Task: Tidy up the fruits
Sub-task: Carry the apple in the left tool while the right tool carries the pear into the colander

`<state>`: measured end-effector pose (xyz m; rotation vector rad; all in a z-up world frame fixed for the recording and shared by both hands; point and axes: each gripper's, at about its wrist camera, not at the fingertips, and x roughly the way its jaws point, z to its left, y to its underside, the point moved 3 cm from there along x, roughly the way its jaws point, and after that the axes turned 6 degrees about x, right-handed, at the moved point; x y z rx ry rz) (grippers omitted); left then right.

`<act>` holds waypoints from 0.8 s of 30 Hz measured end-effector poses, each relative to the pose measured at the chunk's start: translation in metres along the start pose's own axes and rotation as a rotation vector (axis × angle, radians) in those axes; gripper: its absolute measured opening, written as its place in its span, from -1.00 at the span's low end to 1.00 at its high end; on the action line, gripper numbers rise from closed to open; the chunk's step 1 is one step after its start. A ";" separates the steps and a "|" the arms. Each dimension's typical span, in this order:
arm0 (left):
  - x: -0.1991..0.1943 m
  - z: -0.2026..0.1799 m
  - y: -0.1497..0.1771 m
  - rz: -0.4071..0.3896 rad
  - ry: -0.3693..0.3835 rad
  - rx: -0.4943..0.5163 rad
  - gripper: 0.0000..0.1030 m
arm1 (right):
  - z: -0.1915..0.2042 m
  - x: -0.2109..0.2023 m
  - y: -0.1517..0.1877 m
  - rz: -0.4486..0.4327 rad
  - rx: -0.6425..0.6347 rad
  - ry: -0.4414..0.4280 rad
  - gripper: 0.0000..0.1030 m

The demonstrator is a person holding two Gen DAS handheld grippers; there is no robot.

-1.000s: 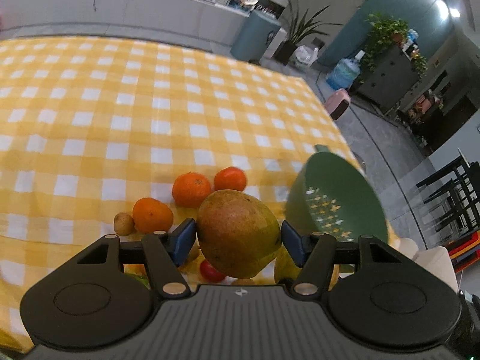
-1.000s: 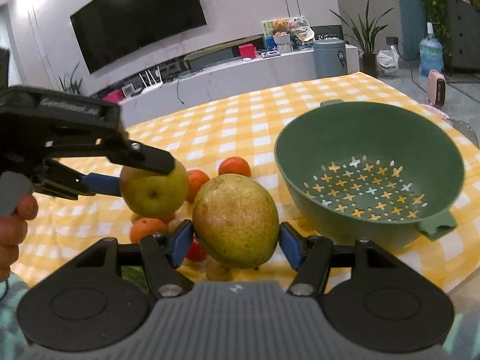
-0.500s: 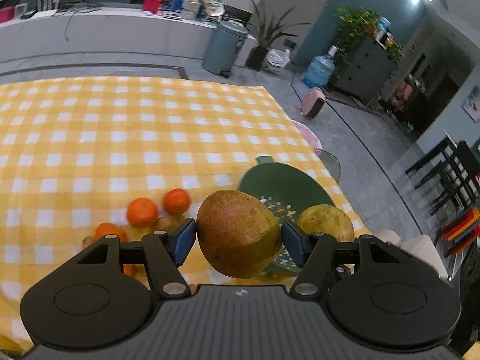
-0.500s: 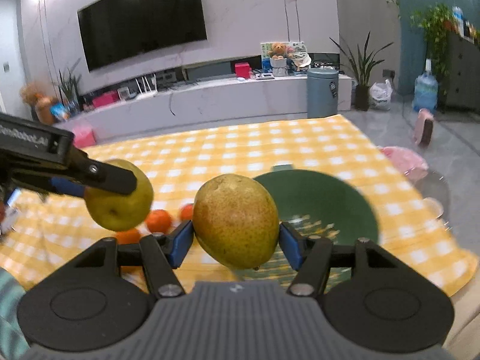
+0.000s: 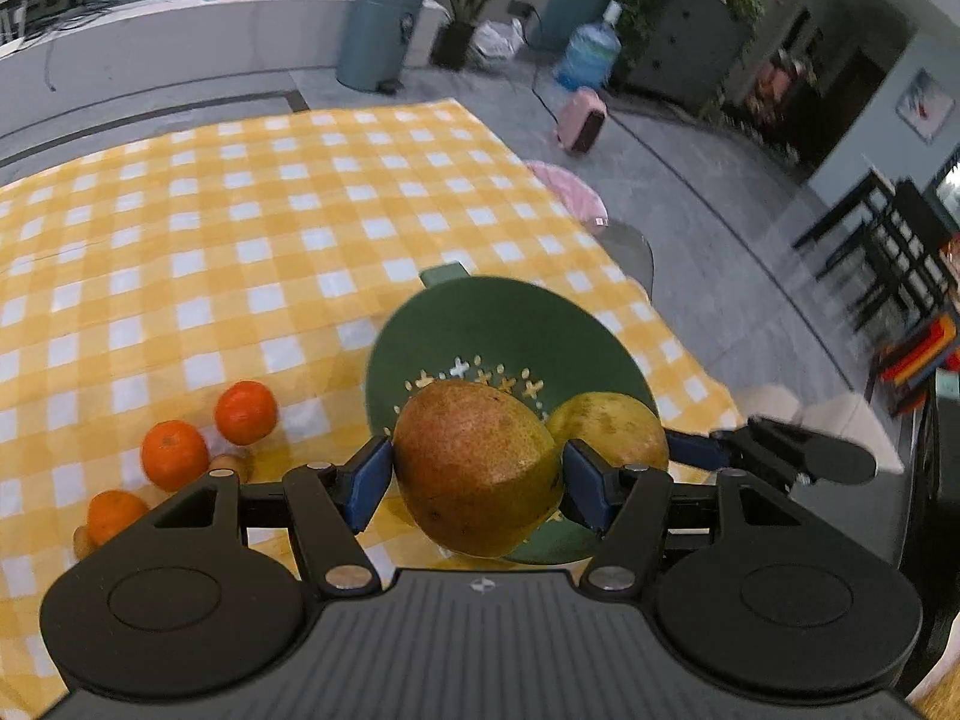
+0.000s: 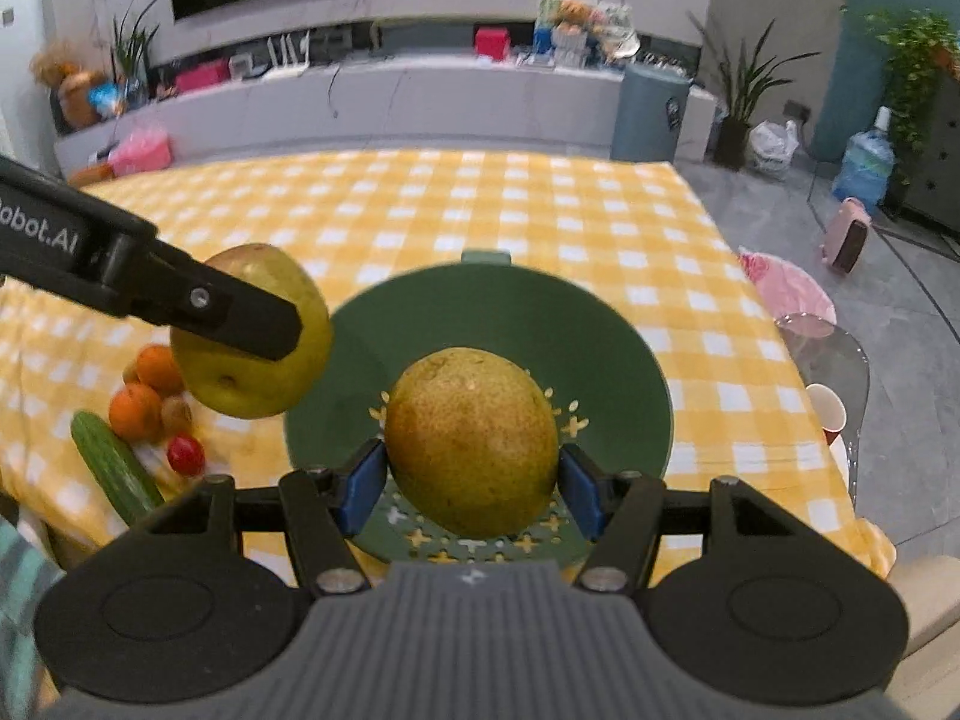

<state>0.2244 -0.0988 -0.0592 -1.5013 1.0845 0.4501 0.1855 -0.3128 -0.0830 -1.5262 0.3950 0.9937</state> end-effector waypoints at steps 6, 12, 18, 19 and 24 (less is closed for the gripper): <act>0.023 -0.004 -0.001 0.067 -0.010 0.055 0.39 | -0.002 0.024 -0.005 0.092 -0.097 -0.004 0.16; 0.042 -0.005 0.001 0.130 -0.025 0.115 0.39 | -0.001 0.045 -0.005 0.178 -0.184 -0.023 0.16; 0.060 -0.007 0.000 0.190 -0.022 0.177 0.39 | -0.003 0.060 -0.004 0.225 -0.213 -0.028 0.14; 0.063 -0.007 0.000 0.200 -0.020 0.181 0.39 | -0.004 0.062 -0.003 0.233 -0.212 -0.027 0.13; 0.072 -0.009 0.002 0.227 -0.016 0.205 0.39 | -0.004 0.064 -0.005 0.242 -0.215 -0.034 0.13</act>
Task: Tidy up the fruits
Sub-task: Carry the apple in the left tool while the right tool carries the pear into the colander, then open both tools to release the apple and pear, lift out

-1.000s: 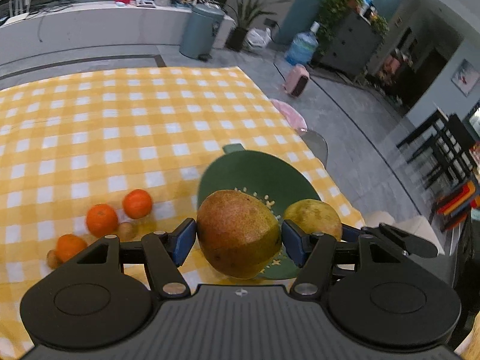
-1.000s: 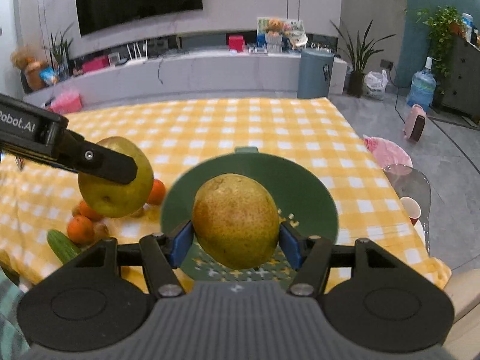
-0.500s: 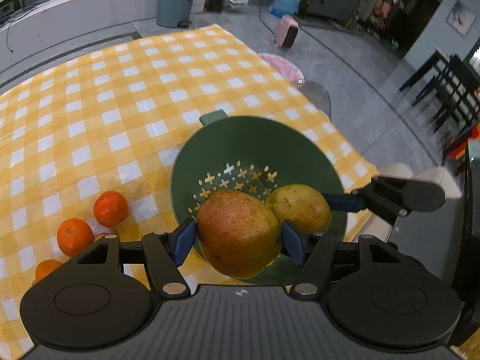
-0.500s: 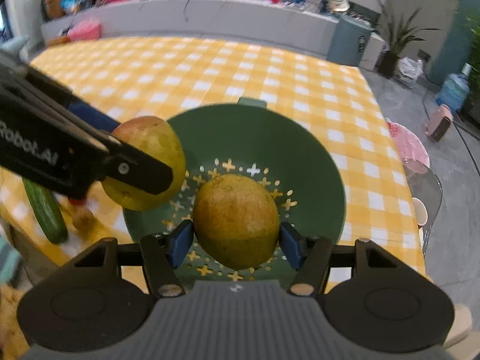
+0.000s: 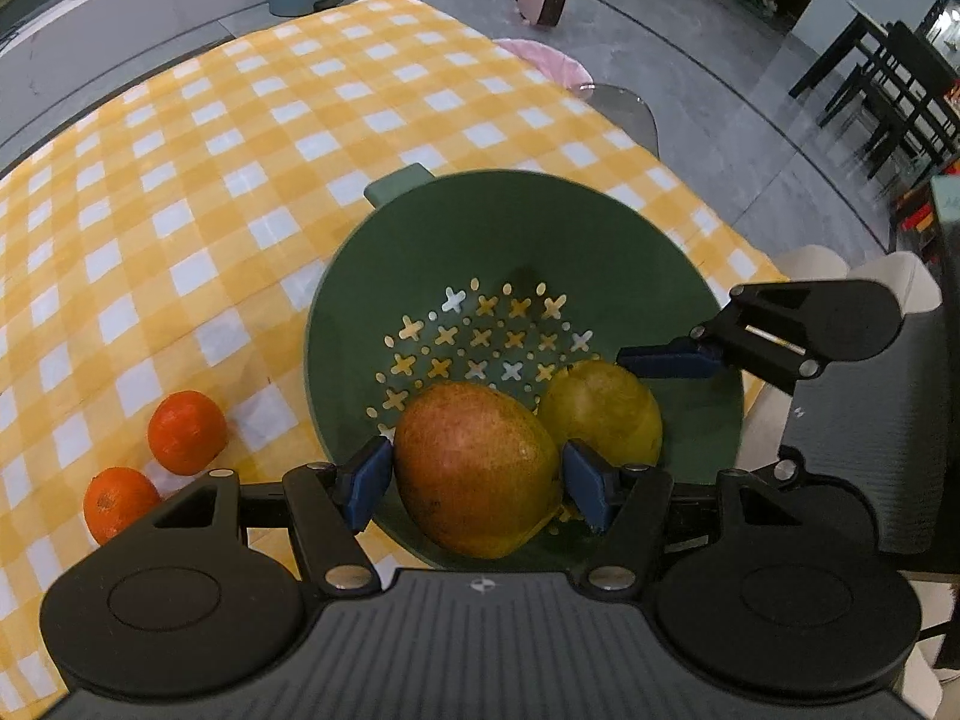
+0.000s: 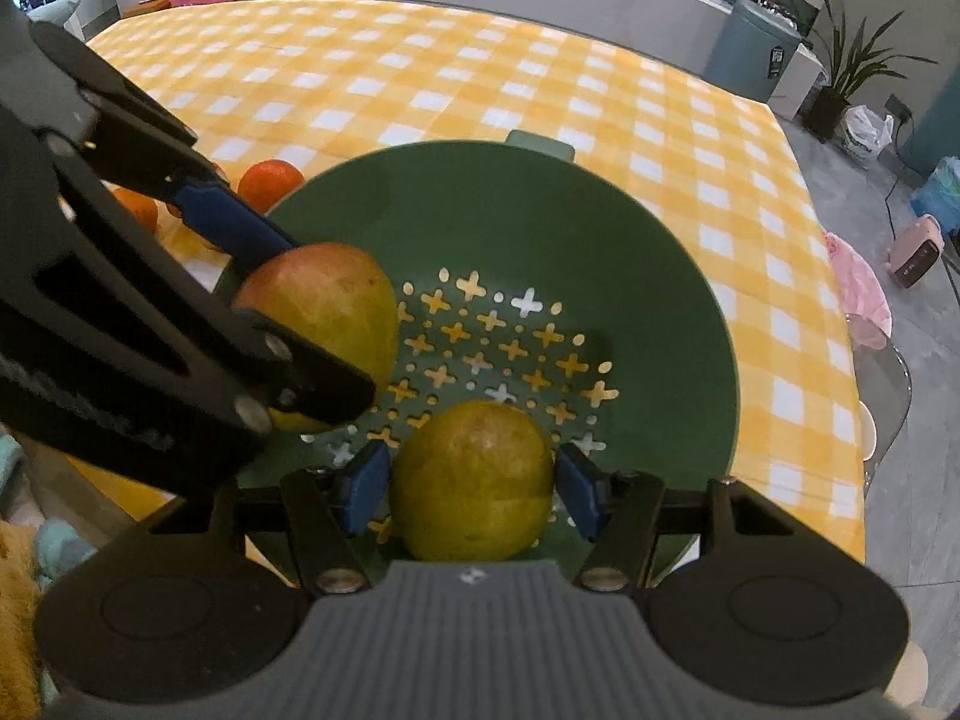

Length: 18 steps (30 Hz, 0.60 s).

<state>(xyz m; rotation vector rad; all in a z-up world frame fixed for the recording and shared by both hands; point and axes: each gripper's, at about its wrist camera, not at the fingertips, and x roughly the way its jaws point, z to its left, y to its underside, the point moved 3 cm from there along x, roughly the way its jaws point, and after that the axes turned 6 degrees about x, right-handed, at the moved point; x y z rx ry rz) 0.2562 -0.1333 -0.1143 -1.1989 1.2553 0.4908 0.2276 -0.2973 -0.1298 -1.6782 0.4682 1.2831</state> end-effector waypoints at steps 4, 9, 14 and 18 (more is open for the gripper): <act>0.004 -0.001 0.001 0.005 0.000 0.009 0.39 | 0.003 -0.001 -0.003 0.012 -0.027 0.000 0.13; 0.006 -0.005 0.000 0.011 -0.010 0.022 0.39 | 0.004 -0.004 -0.001 0.013 -0.042 0.005 0.12; 0.014 -0.007 0.001 0.037 0.007 0.018 0.39 | 0.006 -0.010 0.003 0.003 -0.077 0.031 0.09; 0.017 -0.011 0.002 0.046 -0.026 0.047 0.40 | 0.003 -0.011 0.006 0.013 -0.062 0.018 0.09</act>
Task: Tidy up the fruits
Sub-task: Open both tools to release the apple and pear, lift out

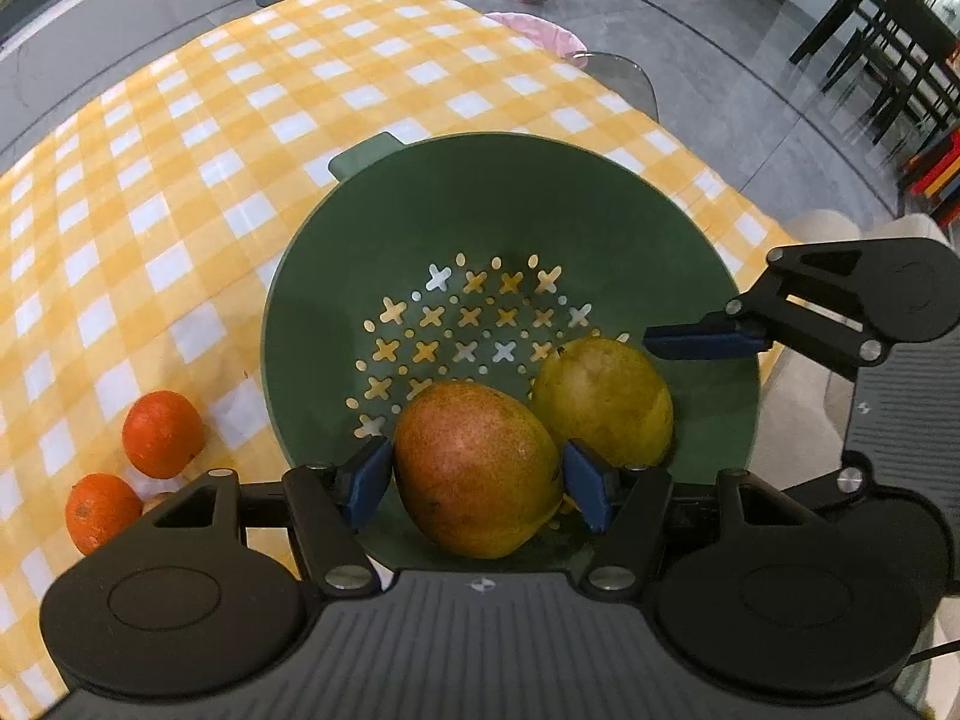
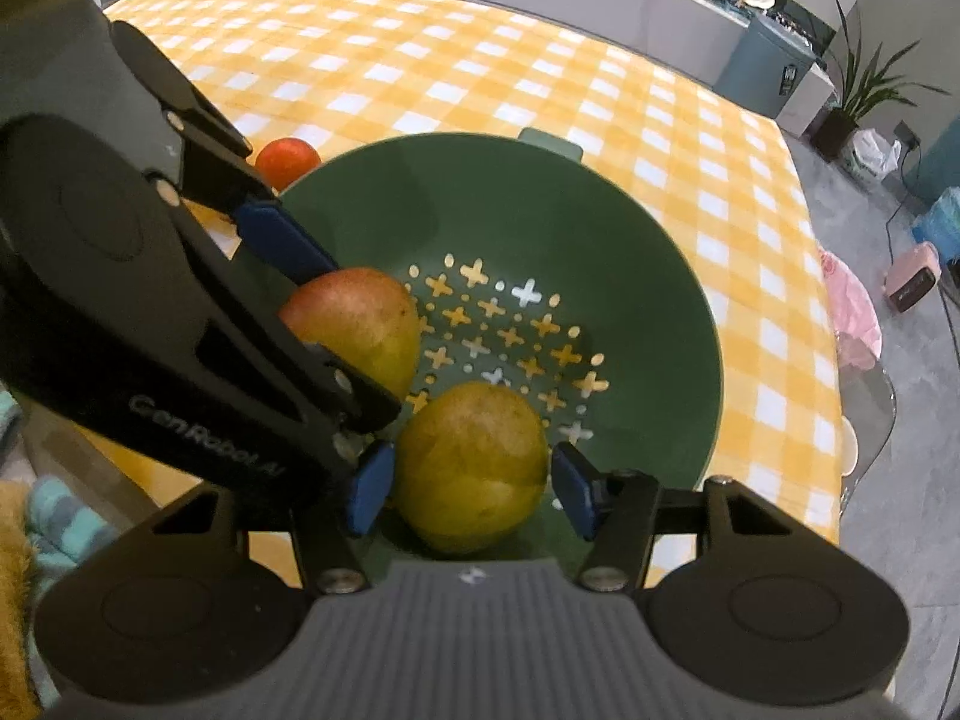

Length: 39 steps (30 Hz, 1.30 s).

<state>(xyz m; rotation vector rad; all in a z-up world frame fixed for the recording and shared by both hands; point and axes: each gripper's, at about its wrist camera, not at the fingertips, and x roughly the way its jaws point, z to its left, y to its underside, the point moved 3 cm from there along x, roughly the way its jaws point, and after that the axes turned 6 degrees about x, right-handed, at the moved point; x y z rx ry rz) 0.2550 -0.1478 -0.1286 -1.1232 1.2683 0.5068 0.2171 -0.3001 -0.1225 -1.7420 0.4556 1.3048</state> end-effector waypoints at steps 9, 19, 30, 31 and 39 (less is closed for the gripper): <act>-0.003 0.004 0.001 -0.025 0.022 -0.039 0.36 | -0.002 -0.005 0.003 -0.022 0.027 0.004 0.18; -0.030 -0.003 0.003 -0.089 0.038 -0.055 0.40 | 0.003 -0.019 0.004 -0.076 0.050 0.051 0.44; -0.098 -0.006 0.026 -0.192 -0.035 -0.041 0.40 | 0.025 -0.065 0.011 -0.239 0.168 0.083 0.55; -0.104 -0.005 0.030 -0.200 -0.042 -0.039 0.40 | 0.028 -0.068 0.011 -0.253 0.183 0.077 0.56; -0.137 0.000 0.067 -0.227 -0.105 -0.010 0.40 | 0.070 -0.075 0.019 -0.319 0.259 0.037 0.58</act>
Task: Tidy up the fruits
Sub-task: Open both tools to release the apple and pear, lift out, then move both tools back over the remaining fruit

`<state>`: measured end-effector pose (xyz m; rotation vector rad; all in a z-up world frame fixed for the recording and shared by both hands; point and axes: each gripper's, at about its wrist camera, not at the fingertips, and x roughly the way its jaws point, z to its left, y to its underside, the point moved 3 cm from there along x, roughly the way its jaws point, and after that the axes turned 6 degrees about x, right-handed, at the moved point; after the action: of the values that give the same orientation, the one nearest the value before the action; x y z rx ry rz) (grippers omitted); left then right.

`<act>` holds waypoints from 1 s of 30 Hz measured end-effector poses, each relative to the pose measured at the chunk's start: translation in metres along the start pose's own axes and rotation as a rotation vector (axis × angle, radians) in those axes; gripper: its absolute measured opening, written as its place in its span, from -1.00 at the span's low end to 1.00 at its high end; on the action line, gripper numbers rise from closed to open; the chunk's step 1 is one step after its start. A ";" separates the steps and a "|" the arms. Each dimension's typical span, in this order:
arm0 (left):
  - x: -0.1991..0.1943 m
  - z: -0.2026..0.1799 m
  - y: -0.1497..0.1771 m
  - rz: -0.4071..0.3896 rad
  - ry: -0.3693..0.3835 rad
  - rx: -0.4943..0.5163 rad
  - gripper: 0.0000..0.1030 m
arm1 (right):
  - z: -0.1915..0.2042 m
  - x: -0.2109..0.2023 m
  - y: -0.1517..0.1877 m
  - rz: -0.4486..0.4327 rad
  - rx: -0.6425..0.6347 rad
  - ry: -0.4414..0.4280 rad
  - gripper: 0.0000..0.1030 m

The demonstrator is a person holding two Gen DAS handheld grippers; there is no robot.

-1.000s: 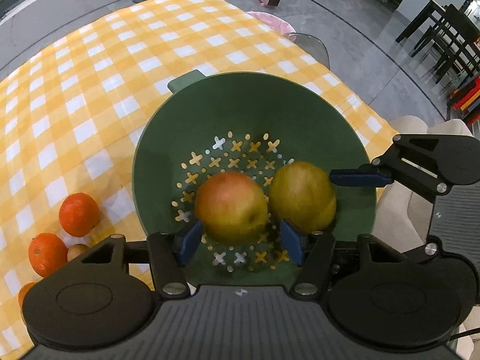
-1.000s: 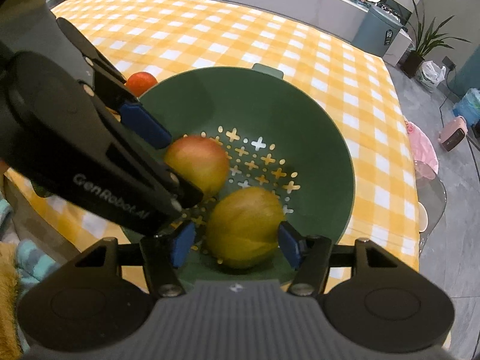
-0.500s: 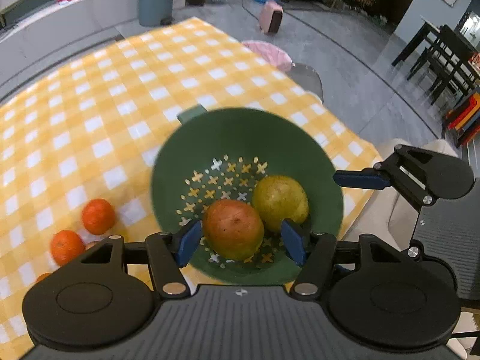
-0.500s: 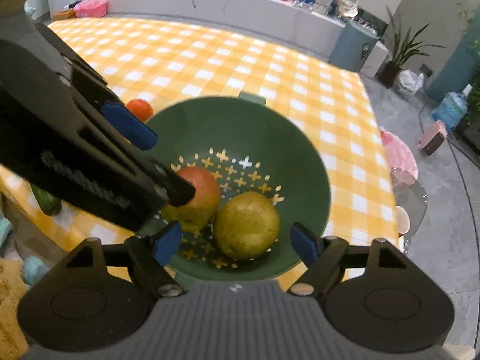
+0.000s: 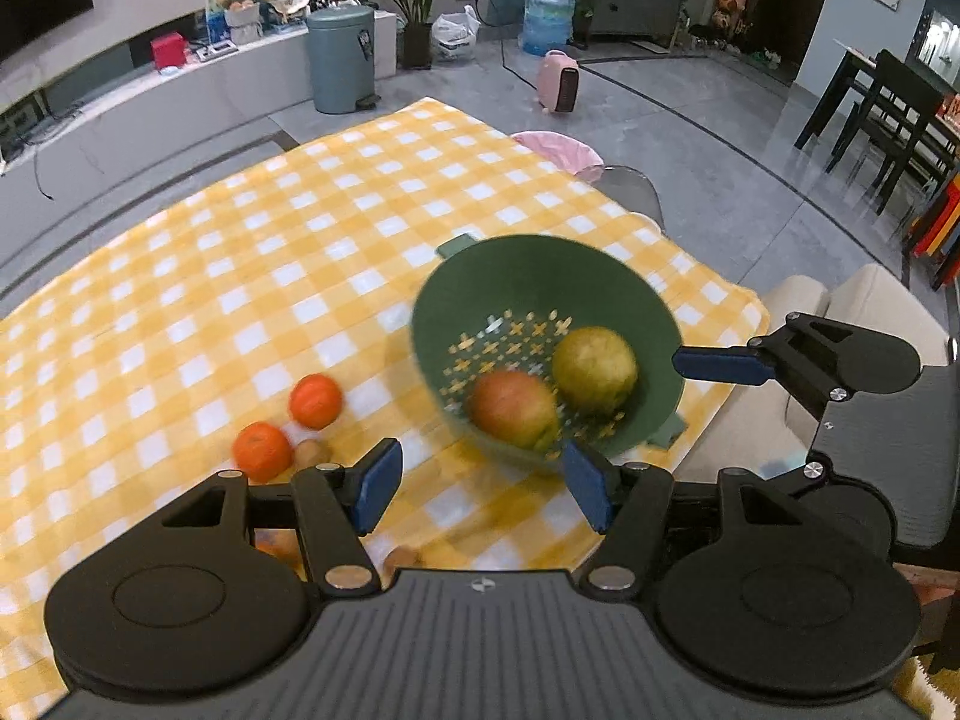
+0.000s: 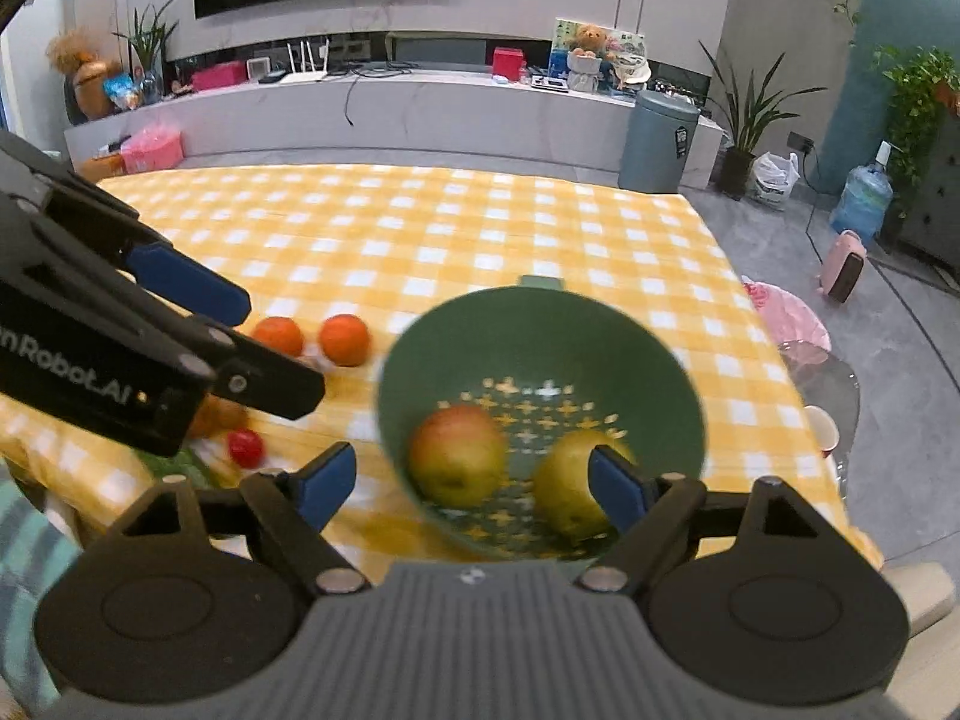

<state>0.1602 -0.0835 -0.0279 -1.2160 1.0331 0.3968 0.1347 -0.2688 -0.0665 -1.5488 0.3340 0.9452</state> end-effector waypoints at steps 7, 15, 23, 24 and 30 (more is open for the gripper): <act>-0.018 0.021 0.034 -0.005 -0.003 -0.061 0.42 | 0.031 -0.003 0.015 -0.024 0.052 -0.018 0.59; -0.038 0.045 0.060 -0.019 -0.055 -0.058 0.45 | 0.055 0.002 0.026 -0.039 0.122 -0.039 0.59; -0.043 0.060 0.073 -0.035 -0.070 0.014 0.46 | 0.068 0.004 0.030 -0.055 0.128 -0.024 0.59; -0.043 0.062 0.075 -0.034 -0.071 0.022 0.46 | 0.068 0.005 0.031 -0.051 0.133 -0.028 0.59; -0.037 0.080 0.086 -0.009 -0.069 0.014 0.46 | 0.070 0.017 0.035 -0.020 0.165 -0.022 0.58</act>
<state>0.1127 0.0279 -0.0478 -1.1858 0.9698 0.4208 0.0949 -0.2066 -0.0985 -1.3879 0.3712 0.8962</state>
